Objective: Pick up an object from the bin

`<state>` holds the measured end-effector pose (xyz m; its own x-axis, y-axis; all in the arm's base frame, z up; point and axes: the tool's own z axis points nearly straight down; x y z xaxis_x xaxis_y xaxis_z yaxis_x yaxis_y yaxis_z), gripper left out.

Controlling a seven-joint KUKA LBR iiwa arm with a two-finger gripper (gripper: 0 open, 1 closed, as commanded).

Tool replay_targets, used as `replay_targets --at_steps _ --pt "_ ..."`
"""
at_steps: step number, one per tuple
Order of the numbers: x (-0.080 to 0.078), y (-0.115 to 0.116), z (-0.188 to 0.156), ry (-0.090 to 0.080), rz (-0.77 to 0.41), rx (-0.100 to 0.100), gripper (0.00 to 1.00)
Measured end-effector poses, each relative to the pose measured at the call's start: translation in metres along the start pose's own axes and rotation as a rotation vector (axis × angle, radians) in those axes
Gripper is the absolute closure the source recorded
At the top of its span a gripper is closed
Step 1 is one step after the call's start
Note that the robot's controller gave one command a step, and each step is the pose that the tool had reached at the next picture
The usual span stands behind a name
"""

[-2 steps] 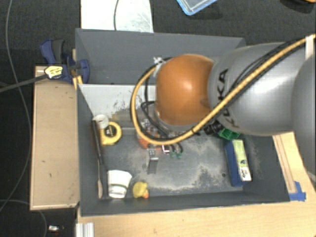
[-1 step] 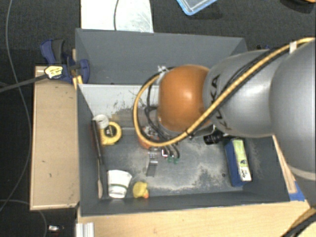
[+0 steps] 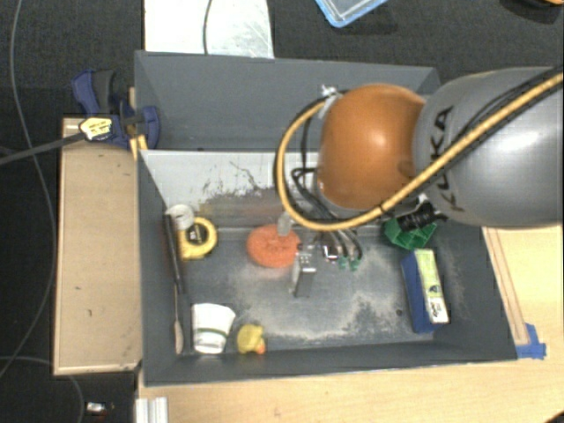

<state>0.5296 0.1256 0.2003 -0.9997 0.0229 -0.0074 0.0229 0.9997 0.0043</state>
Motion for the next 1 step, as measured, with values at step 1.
replay_targets --at_steps 1 --pt "-0.0103 -0.0278 -0.0412 0.008 0.021 0.002 0.00"
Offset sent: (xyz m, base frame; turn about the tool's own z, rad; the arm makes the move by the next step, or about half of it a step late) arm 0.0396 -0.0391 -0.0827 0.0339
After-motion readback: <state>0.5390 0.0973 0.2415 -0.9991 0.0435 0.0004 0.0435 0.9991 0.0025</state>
